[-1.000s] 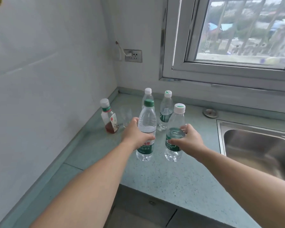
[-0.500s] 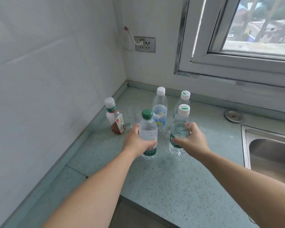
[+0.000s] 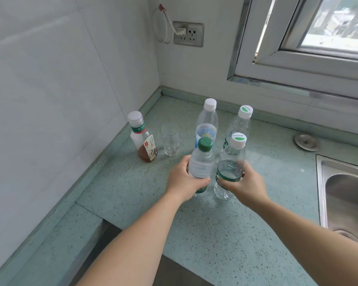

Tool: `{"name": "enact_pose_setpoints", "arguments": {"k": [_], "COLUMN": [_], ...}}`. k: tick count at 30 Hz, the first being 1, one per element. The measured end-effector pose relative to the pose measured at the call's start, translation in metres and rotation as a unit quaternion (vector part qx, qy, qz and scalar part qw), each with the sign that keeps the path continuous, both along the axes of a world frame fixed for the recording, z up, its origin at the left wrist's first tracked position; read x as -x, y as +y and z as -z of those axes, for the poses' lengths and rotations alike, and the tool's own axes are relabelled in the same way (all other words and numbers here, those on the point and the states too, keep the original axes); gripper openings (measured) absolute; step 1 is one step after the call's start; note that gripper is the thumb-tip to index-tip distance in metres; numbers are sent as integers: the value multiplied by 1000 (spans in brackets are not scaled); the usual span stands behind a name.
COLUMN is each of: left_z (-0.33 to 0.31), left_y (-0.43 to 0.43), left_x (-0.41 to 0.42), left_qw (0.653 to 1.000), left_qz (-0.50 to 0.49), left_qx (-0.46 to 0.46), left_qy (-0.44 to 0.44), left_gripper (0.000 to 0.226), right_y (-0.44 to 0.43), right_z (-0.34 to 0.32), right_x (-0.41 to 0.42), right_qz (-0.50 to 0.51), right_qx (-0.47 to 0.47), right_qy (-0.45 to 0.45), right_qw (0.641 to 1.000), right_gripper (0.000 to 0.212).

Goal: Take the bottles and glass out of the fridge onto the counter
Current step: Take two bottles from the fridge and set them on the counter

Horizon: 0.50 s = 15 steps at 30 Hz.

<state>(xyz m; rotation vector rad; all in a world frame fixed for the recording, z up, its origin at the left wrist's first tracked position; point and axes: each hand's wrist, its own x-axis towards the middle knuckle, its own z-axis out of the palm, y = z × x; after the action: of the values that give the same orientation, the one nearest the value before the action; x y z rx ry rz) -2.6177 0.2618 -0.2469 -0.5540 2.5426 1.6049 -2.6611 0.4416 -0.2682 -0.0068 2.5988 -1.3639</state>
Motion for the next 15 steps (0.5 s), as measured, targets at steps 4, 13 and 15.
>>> {"name": "enact_pose_setpoints", "arguments": {"k": [4, 13, 15], "left_z": [0, 4, 7], "left_y": [-9, -10, -9], "left_x": [3, -2, -6], "left_qw": [1000, 999, 999], "left_qz": [2, 2, 9], "left_qx": [-8, -37, -38], "left_qy": [-17, -17, -15], "left_gripper": [68, 64, 60], "right_y": [1, 6, 5], "right_z": [6, 14, 15], "right_x": [-6, -19, -21], "right_qz": [-7, 6, 9], "right_qx": [-3, 22, 24], "right_qy": [8, 1, -3], "right_qw": [1000, 1000, 1000], "right_gripper": [55, 56, 57]}}
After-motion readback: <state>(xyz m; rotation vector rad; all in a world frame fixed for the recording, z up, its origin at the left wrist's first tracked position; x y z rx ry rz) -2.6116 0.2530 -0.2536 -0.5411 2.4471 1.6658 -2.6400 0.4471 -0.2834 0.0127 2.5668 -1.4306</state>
